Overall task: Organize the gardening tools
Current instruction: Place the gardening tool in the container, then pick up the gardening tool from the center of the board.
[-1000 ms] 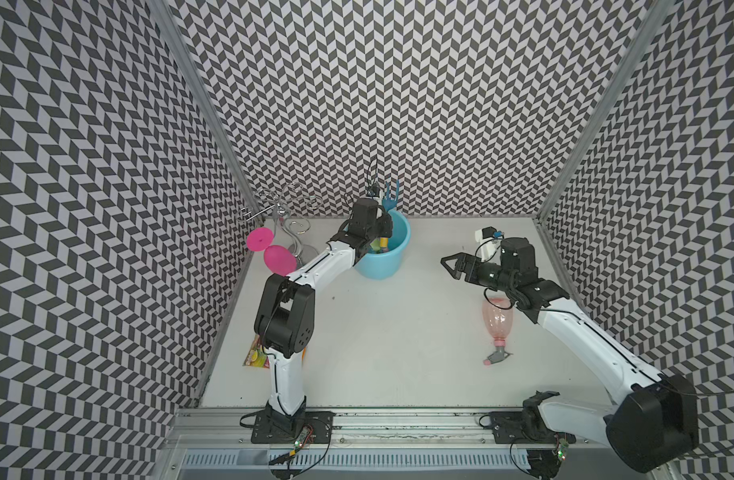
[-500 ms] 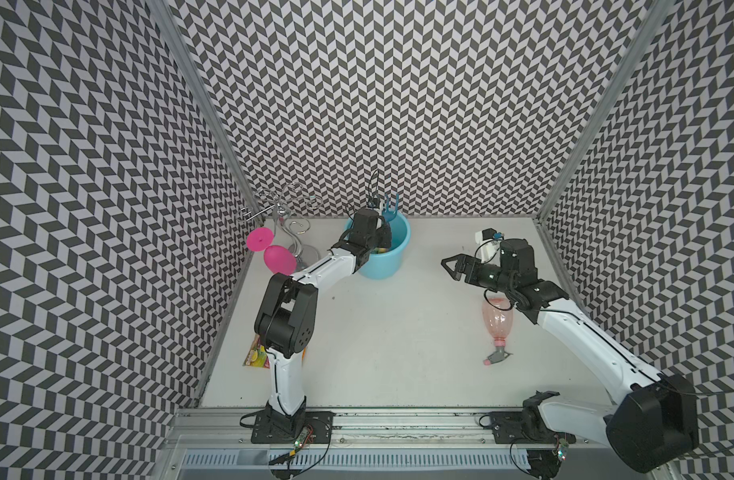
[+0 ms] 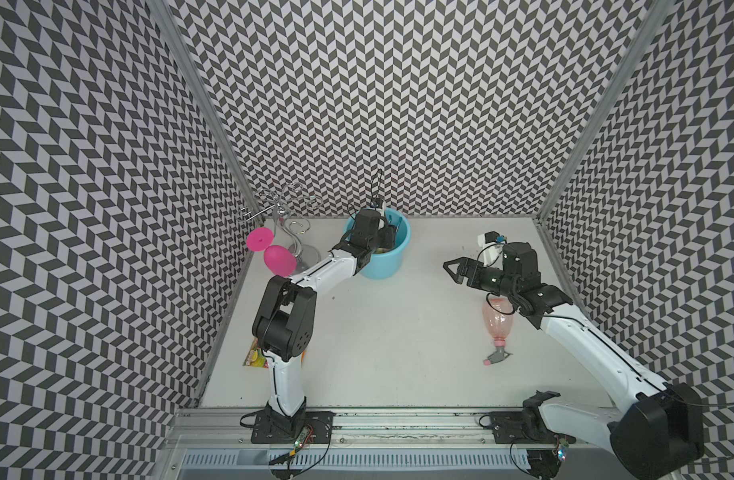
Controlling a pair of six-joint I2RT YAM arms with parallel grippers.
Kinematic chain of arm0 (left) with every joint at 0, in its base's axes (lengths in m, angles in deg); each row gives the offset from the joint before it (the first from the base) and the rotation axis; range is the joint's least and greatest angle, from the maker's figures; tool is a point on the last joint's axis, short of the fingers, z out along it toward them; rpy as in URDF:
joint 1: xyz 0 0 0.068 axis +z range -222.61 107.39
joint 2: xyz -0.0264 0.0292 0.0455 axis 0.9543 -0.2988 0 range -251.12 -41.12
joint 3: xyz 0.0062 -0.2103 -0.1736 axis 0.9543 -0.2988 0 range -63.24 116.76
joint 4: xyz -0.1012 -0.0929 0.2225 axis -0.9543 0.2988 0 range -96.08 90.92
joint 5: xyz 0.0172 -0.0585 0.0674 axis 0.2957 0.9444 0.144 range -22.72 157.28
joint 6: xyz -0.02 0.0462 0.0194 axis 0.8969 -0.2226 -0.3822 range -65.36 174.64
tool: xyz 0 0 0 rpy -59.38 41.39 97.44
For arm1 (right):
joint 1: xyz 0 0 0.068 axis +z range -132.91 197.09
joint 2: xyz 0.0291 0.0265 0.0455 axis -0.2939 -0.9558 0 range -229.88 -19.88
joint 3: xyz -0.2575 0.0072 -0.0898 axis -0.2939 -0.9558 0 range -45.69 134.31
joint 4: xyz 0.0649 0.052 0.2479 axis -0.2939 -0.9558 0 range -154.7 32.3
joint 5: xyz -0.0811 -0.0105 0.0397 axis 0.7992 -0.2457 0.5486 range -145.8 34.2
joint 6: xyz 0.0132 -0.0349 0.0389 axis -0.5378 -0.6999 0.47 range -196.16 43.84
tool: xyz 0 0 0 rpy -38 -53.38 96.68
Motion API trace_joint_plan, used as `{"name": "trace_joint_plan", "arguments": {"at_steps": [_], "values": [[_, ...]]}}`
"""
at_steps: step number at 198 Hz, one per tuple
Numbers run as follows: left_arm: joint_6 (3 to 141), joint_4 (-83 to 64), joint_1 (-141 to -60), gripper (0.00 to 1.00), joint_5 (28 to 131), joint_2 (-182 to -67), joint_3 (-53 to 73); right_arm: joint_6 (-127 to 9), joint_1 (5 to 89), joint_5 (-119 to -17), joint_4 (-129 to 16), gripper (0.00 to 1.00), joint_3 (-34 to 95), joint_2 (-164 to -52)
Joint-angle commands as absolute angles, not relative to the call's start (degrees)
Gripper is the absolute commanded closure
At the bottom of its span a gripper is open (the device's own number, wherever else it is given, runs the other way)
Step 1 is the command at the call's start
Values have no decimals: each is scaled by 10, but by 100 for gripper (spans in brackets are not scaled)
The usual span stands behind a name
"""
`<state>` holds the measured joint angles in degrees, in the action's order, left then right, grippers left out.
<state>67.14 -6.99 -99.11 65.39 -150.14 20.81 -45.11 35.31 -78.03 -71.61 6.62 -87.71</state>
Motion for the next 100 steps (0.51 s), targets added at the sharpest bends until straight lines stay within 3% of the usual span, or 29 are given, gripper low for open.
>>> {"name": "trace_joint_plan", "arguments": {"at_steps": [1, 100], "values": [[664, -63, -994, 40, 650, -1448, 209, -455, 355, -771, -704, 8, 60, -863], [633, -9, -1039, 23, 681, -1312, 115, -461, 347, -680, -775, 6, 48, -825]]}}
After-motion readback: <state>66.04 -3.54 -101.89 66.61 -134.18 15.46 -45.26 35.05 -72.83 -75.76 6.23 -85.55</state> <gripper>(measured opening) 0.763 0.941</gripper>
